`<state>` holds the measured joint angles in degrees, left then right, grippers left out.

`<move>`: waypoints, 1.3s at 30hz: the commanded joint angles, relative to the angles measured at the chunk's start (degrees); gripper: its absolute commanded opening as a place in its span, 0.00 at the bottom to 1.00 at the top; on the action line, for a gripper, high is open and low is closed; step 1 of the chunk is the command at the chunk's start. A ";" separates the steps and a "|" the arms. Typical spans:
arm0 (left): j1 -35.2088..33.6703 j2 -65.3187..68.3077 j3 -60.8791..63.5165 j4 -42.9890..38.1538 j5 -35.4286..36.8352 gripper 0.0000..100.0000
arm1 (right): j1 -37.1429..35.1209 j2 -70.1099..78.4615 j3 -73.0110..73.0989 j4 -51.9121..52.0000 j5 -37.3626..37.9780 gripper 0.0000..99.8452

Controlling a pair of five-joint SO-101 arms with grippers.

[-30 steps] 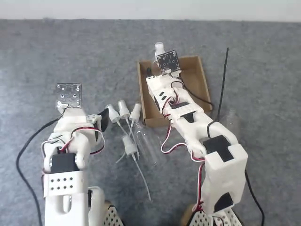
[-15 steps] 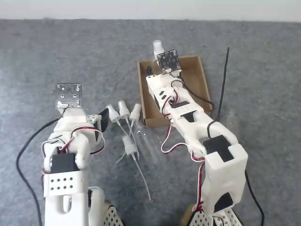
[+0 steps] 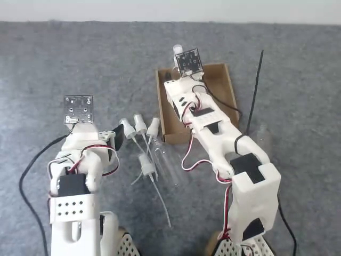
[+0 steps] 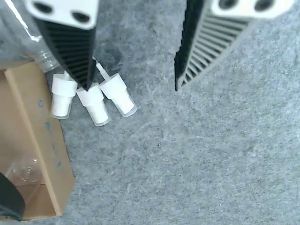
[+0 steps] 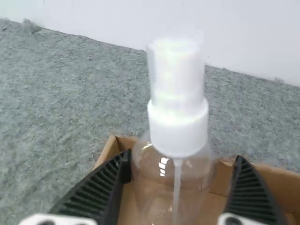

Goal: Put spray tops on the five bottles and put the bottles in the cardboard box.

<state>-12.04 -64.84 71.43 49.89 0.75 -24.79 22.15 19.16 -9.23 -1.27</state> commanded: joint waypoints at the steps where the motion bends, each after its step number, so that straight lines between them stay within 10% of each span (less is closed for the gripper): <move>1: -0.09 -1.49 -0.40 -1.93 0.53 0.26 | 0.13 -4.88 -3.78 0.40 0.62 0.29; 21: -0.09 -1.32 -0.40 -1.93 0.53 0.26 | -0.04 -20.70 -4.40 8.48 0.88 0.29; 39: -0.09 -1.23 -0.22 -2.90 0.70 0.26 | 2.86 -51.82 -16.70 67.12 0.53 0.29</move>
<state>-12.04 -64.84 71.43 49.36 0.75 -23.91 -22.51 5.89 48.79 -1.27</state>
